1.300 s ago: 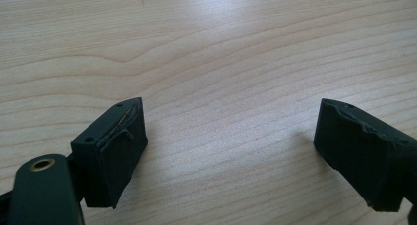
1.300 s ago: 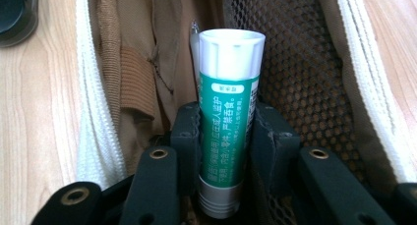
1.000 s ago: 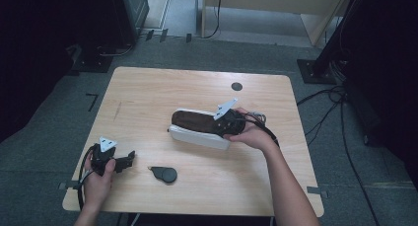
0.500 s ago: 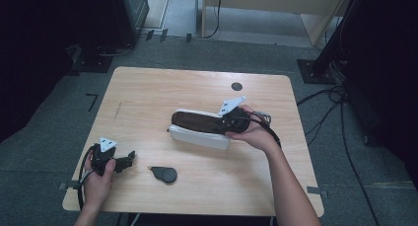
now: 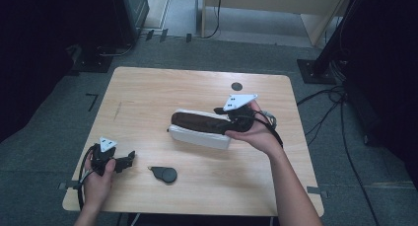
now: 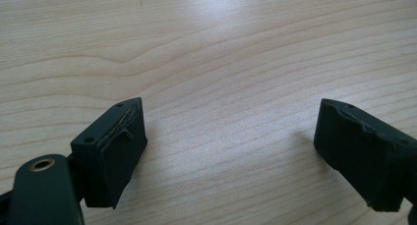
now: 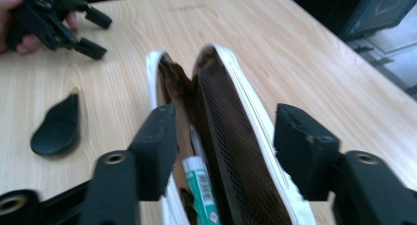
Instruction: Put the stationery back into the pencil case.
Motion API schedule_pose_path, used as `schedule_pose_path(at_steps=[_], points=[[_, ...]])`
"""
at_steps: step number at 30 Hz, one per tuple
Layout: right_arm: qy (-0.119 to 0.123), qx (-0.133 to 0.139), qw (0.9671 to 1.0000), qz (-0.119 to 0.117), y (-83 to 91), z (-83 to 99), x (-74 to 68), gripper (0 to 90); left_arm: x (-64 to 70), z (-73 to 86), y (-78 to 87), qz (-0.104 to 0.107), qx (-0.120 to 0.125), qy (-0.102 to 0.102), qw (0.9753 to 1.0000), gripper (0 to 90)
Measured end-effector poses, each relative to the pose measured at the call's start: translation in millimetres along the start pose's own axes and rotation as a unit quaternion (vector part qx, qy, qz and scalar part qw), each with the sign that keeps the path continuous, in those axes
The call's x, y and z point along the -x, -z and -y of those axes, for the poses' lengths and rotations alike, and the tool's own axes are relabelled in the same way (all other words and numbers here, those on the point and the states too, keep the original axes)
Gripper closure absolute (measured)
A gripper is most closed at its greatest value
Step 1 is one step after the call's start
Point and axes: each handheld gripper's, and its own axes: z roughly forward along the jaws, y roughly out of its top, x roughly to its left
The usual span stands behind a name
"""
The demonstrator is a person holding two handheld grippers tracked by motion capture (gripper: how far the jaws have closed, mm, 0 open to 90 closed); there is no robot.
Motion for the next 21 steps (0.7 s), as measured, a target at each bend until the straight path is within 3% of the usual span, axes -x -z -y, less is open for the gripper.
schedule_pose_path(at_steps=[9,21], points=[[0.004,0.027,0.9996,-0.007,1.4,-7.7,-28.4,26.5,0.0,-0.1,0.2,0.000,-0.001,0.000,1.0000,12.5],[0.009,0.039,0.9987,-0.031,-14.1,-0.5,-76.0,20.1,0.2,-0.1,0.1,0.001,-0.001,0.001,1.0000,12.5]])
